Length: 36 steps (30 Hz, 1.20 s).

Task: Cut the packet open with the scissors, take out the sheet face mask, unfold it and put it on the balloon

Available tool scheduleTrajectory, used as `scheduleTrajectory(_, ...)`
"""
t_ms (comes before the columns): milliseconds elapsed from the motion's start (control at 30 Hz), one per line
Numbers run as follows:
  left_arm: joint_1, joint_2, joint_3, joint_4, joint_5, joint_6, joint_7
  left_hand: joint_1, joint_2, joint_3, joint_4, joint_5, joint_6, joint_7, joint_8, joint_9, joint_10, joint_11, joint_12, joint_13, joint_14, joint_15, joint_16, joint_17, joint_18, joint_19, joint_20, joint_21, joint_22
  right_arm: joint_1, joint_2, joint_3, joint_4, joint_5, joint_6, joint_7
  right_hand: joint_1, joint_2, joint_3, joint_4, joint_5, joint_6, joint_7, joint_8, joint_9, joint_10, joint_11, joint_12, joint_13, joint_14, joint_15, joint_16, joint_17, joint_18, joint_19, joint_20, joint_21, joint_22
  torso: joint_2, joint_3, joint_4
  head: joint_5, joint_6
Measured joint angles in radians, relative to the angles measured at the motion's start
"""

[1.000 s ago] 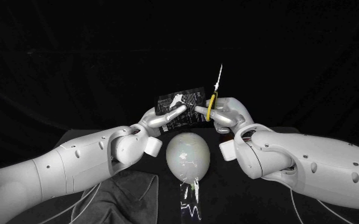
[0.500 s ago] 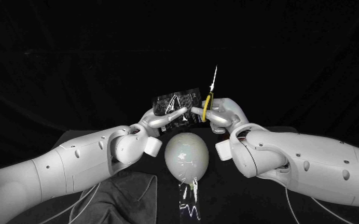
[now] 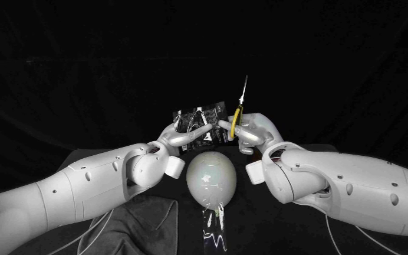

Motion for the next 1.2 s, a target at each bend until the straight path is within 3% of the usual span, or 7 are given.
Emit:
scheduleTrajectory(233,0.0,-0.013,0.0,0.005,-0.005,-0.034,0.002,-0.059,-0.016,0.065,-0.035,-0.001,0.0,0.0,0.008,0.0,0.015,-0.001,-0.009,0.0,0.005,-0.005,0.0,0.01,0.0,0.007,0.0,0.005,0.0,-0.001,-0.061,-0.005,0.019,0.031,0.01,0.028,0.04,-0.042,-0.018,0.015,0.0,-0.007,0.002,-0.068,-0.064,0.004,-0.003,-0.086,-0.246,0.0,0.007,-0.026,-0.034,0.015,-0.013,0.01,-0.038,-0.001,0.0,0.0001,-0.0006,-0.005,0.004)
scheduleTrajectory(367,0.001,-0.016,0.0,0.007,-0.006,-0.048,0.003,-0.091,-0.024,0.097,-0.056,0.004,0.0,0.0,0.013,0.0,0.023,-0.001,-0.009,0.0,0.013,-0.004,0.0,0.015,-0.001,0.007,0.0,0.007,0.0,-0.011,-0.102,-0.009,0.036,0.049,0.023,0.041,0.064,-0.042,-0.023,0.02,0.0,0.013,0.018,-0.083,-0.083,0.024,-0.001,-0.153,-0.291,-0.002,0.009,-0.03,-0.038,0.015,-0.015,0.012,-0.047,-0.001,0.0,0.0009,-0.0012,-0.013,0.004)
scheduleTrajectory(500,0.002,-0.009,0.0,0.008,-0.007,-0.055,0.002,-0.106,-0.025,0.112,-0.066,0.004,-0.001,0.0,0.014,0.0,0.023,-0.001,-0.009,0.0,0.014,-0.004,0.0,0.018,-0.001,0.007,0.0,0.009,0.0,-0.034,-0.143,-0.011,0.061,0.058,0.046,0.051,0.079,-0.036,-0.018,0.026,0.0,0.052,0.007,-0.083,-0.089,0.042,-0.008,-0.191,-0.314,-0.002,0.009,-0.032,-0.038,0.015,-0.017,0.014,-0.05,0.0,0.0,0.0012,-0.0018,-0.021,0.005)
scheduleTrajectory(733,0.003,0.038,0.001,-0.024,0.007,-0.056,-0.006,-0.13,-0.029,0.129,-0.083,0.004,-0.001,-0.001,0.017,0.0,0.026,-0.004,-0.009,0.0,0.014,-0.003,0.0,0.022,-0.001,0.011,-0.004,0.013,0.0,-0.122,-0.227,-0.016,0.134,0.053,0.112,0.056,0.108,-0.027,-0.004,0.015,0.0,0.125,-0.02,-0.059,-0.084,0.045,-0.023,-0.253,-0.356,0.0,-0.001,-0.032,-0.023,0.015,-0.007,0.004,-0.04,0.0,0.0,0.0018,-0.0045,-0.035,-0.003)
scheduleTrajectory(900,0.006,0.076,0.002,-0.058,0.03,-0.052,-0.019,-0.134,-0.034,0.134,-0.088,0.004,-0.001,-0.001,0.023,0.0,0.028,-0.006,-0.009,0.0,0.02,-0.006,0.0,0.023,-0.002,0.018,-0.003,0.013,0.0,-0.191,-0.278,-0.019,0.18,0.025,0.147,0.056,0.138,-0.018,0.019,-0.008,0.0,0.146,-0.033,-0.048,-0.077,0.062,-0.01,-0.268,-0.371,0.0,-0.008,-0.01,0.005,0.015,0.019,-0.011,0.006,0.0,0.0,0.0036,-0.0061,-0.047,-0.012)
scheduleTrajectory(1100,0.012,0.106,0.003,-0.076,0.047,-0.055,-0.041,-0.145,-0.033,0.138,-0.092,0.004,-0.001,-0.001,0.024,0.0,0.028,-0.006,-0.009,0.0,0.02,-0.006,0.0,0.024,-0.002,0.018,-0.003,0.017,0.0,-0.252,-0.31,-0.022,0.21,-0.033,0.164,0.056,0.146,-0.02,0.011,-0.035,0.0,0.15,-0.038,-0.043,-0.064,0.062,-0.01,-0.237,-0.345,-0.001,-0.017,0.002,0.015,0.015,0.032,-0.017,0.024,0.0,-0.004,0.0082,-0.0088,-0.076,-0.035)
scheduleTrajectory(1200,0.014,0.117,0.003,-0.077,0.052,-0.058,-0.054,-0.145,-0.033,0.139,-0.093,0.004,-0.001,-0.001,0.024,0.0,0.028,-0.006,-0.009,0.0,0.02,-0.006,0.0,0.024,-0.002,0.018,-0.003,0.016,0.0,-0.286,-0.319,-0.022,0.223,-0.058,0.168,0.058,0.111,-0.06,-0.026,-0.018,0.0,0.148,-0.035,-0.054,-0.069,0.071,-0.019,-0.221,-0.324,-0.001,-0.017,0.007,0.017,0.014,0.032,-0.017,0.024,0.0,-0.006,0.0111,-0.0126,-0.092,-0.049)
